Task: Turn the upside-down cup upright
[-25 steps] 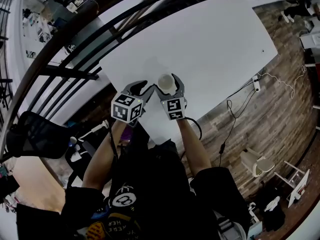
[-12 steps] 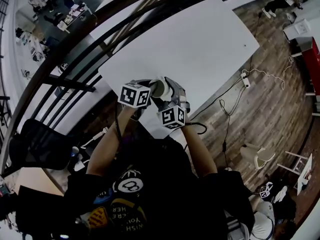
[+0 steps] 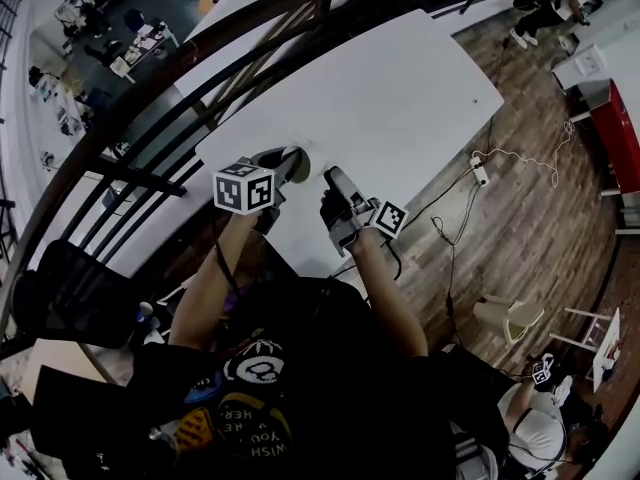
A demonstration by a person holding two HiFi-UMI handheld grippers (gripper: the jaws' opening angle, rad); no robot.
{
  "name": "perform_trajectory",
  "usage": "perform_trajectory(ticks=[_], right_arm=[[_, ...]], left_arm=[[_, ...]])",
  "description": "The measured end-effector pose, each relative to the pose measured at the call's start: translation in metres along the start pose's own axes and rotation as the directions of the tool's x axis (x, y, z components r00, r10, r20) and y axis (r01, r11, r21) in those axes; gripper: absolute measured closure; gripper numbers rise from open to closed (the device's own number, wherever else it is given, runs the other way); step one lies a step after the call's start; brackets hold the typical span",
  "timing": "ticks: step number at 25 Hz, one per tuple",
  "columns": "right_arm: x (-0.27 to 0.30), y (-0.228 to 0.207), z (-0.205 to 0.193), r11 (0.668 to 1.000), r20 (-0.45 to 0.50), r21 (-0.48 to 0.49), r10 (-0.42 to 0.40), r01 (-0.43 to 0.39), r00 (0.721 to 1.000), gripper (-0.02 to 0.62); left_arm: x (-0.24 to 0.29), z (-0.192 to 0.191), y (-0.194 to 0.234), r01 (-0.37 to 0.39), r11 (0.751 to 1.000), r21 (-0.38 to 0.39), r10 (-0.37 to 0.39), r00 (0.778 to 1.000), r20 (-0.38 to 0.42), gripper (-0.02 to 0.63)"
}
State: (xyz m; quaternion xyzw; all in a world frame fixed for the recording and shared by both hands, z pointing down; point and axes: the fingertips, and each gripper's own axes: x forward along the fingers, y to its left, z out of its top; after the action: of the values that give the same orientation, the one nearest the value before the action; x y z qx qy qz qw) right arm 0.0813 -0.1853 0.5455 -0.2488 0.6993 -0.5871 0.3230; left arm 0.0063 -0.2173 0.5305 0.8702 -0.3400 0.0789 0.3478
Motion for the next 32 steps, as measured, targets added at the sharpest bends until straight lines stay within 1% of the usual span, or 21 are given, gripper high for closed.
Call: perform_trajectory(ticks=[1, 2, 3, 4, 6, 7, 9, 11, 13, 15, 16, 17, 18, 19, 20, 22, 24, 25, 27, 30, 32], right_arm=[[0.005, 0.001, 0.000, 0.974, 0.031, 0.208, 0.090, -0.094, 0.995, 0.207], [0.010, 0.004, -0.002, 0.920, 0.056, 0.353, 0.162, -0.171, 0.985, 0.207], [0.016, 0.007, -0.005, 0.874, 0.063, 0.434, 0.212, -0.218, 0.975, 0.209], [0.021, 0.011, -0.010, 0.847, 0.053, 0.473, 0.247, -0.242, 0.968, 0.209], [0.030, 0.025, -0.016, 0.816, 0.030, 0.503, 0.312, -0.284, 0.950, 0.206], [0.032, 0.031, -0.017, 0.804, 0.030, 0.510, 0.339, -0.306, 0.940, 0.222], [0.034, 0.035, -0.020, 0.804, 0.033, 0.499, 0.354, -0.322, 0.935, 0.227], [0.035, 0.033, -0.025, 0.833, 0.020, 0.457, 0.340, -0.311, 0.940, 0.219], [0.034, 0.031, -0.028, 0.895, -0.021, 0.353, 0.297, -0.271, 0.955, 0.219], [0.032, 0.026, -0.023, 0.959, -0.070, 0.206, 0.210, -0.192, 0.975, 0.219], [0.031, 0.021, -0.019, 0.981, -0.092, 0.128, 0.155, -0.143, 0.984, 0.219], [0.031, 0.016, -0.016, 0.995, -0.114, 0.045, 0.099, -0.094, 0.989, 0.219], [0.031, 0.011, -0.013, 0.998, -0.135, -0.049, 0.043, -0.050, 0.990, 0.219], [0.032, 0.006, -0.012, 0.989, -0.154, -0.150, -0.009, -0.014, 0.988, 0.219], [0.035, 0.001, -0.011, 0.968, -0.167, -0.250, -0.059, 0.016, 0.984, 0.219], [0.038, -0.014, -0.007, 0.902, -0.168, -0.423, -0.169, 0.083, 0.971, 0.219], [0.040, -0.032, -0.002, 0.813, -0.147, -0.566, -0.258, 0.133, 0.955, 0.219], [0.042, -0.040, 0.000, 0.760, -0.136, -0.633, -0.293, 0.144, 0.946, 0.219], [0.047, -0.057, 0.003, 0.631, -0.114, -0.760, -0.363, 0.154, 0.925, 0.219], [0.055, -0.091, 0.007, 0.408, -0.074, -0.902, -0.468, 0.141, 0.881, 0.219], [0.058, -0.119, 0.007, 0.295, -0.047, -0.947, -0.524, 0.129, 0.851, 0.219]], left_arm=[[-0.001, 0.002, -0.004, 0.006, 1.000, 0.025, -0.006, 1.000, 0.018, 0.565], [-0.001, 0.003, -0.009, 0.014, 0.999, 0.048, -0.015, 0.999, 0.032, 0.565], [-0.001, 0.003, -0.014, 0.023, 0.997, 0.074, -0.026, 0.999, 0.043, 0.565], [-0.001, 0.003, -0.020, 0.032, 0.994, 0.102, -0.037, 0.998, 0.049, 0.565], [0.001, 0.001, -0.032, 0.054, 0.988, 0.144, -0.063, 0.996, 0.057, 0.565], [0.001, 0.001, -0.035, 0.066, 0.987, 0.149, -0.077, 0.995, 0.067, 0.565], [-0.003, 0.000, -0.035, 0.079, 0.984, 0.157, -0.093, 0.992, 0.084, 0.565], [-0.007, -0.003, -0.033, 0.088, 0.979, 0.182, -0.104, 0.991, 0.080, 0.565], [-0.011, -0.006, -0.033, 0.111, 0.973, 0.203, -0.129, 0.989, 0.076, 0.548], [-0.016, -0.006, -0.030, 0.117, 0.975, 0.187, -0.136, 0.987, 0.087, 0.442], [-0.019, -0.006, -0.025, 0.098, 0.980, 0.173, -0.115, 0.989, 0.090, 0.439], [-0.021, -0.008, -0.017, 0.065, 0.985, 0.161, -0.080, 0.993, 0.089, 0.440], [-0.022, -0.011, -0.008, 0.024, 0.988, 0.150, -0.037, 0.996, 0.083, 0.440], [-0.024, -0.017, 0.003, -0.020, 0.990, 0.138, 0.010, 0.997, 0.074, 0.442], [-0.026, -0.024, 0.014, -0.065, 0.990, 0.122, 0.057, 0.996, 0.066, 0.451], [-0.031, -0.037, 0.033, -0.137, 0.987, 0.085, 0.132, 0.989, 0.062, 0.512], [-0.038, -0.051, 0.044, -0.181, 0.982, 0.057, 0.178, 0.982, 0.060, 0.578], [-0.040, -0.057, 0.047, -0.196, 0.979, 0.051, 0.194, 0.979, 0.056, 0.601], [-0.044, -0.068, 0.053, -0.218, 0.975, 0.051, 0.216, 0.975, 0.045, 0.601], [-0.045, -0.078, 0.060, -0.240, 0.970, 0.046, 0.239, 0.970, 0.035, 0.601], [-0.048, -0.085, 0.062, -0.252, 0.967, 0.038, 0.251, 0.967, 0.029, 0.601]])
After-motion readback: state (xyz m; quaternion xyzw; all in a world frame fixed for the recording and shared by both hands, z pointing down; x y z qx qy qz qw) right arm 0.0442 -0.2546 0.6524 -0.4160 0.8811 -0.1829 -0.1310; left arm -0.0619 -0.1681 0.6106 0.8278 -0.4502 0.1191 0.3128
